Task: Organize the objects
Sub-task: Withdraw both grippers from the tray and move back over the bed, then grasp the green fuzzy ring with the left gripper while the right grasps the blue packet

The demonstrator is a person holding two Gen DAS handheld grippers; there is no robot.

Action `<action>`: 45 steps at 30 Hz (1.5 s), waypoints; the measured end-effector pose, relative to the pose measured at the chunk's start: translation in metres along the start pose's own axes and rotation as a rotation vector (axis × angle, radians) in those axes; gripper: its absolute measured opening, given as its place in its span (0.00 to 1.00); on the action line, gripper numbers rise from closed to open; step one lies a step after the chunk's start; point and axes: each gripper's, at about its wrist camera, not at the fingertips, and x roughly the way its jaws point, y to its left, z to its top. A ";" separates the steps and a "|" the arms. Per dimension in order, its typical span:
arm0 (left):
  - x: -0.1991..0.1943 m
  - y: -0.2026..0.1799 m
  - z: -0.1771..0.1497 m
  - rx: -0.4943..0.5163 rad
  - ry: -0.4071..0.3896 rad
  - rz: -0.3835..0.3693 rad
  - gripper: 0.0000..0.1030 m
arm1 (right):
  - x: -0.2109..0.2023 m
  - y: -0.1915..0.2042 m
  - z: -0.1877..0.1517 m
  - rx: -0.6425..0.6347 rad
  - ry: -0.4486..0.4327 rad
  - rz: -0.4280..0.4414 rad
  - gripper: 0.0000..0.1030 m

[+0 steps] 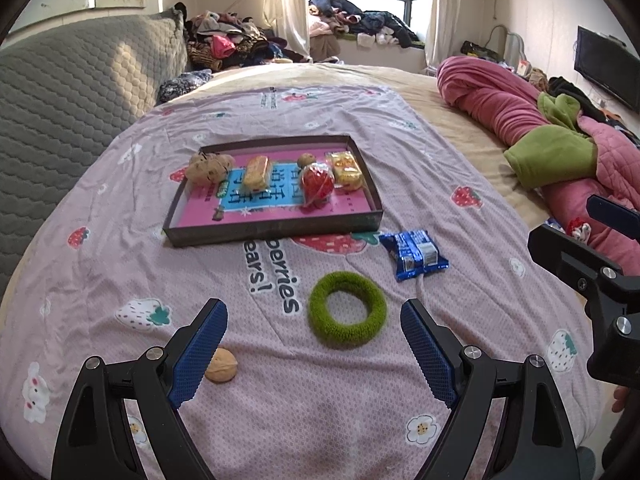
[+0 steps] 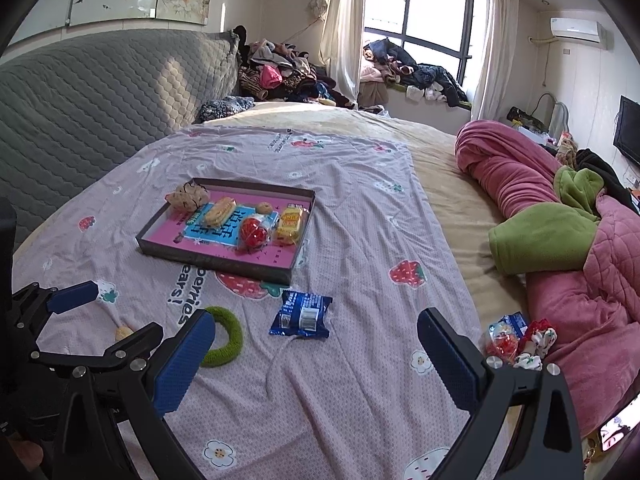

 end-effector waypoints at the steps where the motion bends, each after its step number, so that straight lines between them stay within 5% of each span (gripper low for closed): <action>1: 0.001 0.000 -0.001 0.001 0.003 0.001 0.87 | 0.002 0.001 -0.002 0.001 0.003 0.001 0.99; 23: 0.034 -0.009 -0.020 0.021 0.064 -0.005 0.87 | 0.032 0.005 -0.015 -0.007 0.056 0.011 0.99; 45: 0.092 -0.010 -0.029 0.017 0.142 -0.010 0.87 | 0.107 0.011 -0.021 -0.033 0.141 0.016 0.99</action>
